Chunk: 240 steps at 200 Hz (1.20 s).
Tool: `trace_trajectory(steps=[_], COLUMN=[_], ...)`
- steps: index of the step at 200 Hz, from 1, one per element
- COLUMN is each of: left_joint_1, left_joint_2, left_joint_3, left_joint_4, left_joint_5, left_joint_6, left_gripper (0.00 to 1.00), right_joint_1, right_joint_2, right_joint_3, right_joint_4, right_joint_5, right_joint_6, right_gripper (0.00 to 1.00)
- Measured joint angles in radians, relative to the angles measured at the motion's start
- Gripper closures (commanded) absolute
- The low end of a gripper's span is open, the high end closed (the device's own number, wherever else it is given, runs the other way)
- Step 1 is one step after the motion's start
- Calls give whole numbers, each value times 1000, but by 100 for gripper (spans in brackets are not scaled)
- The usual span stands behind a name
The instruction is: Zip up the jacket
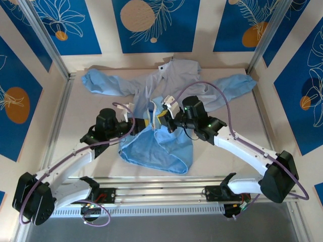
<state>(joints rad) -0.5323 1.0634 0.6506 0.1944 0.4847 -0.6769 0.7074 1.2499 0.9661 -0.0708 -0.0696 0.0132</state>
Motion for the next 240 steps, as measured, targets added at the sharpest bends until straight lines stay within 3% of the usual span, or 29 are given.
trace_trajectory(steps=[68, 240], left_joint_1=[0, -1], left_joint_2=[-22, 46], left_joint_3=[-29, -60], left_joint_4=[135, 319], left_joint_5=[-30, -14], left_joint_6=[1, -190], left_gripper=[100, 100], right_joint_1=[-56, -76], right_joint_2=[-13, -12], right_joint_3=[-23, -60], right_joint_4=[51, 188], right_joint_5=[-55, -85], right_joint_6=[28, 130], right_gripper=[100, 100])
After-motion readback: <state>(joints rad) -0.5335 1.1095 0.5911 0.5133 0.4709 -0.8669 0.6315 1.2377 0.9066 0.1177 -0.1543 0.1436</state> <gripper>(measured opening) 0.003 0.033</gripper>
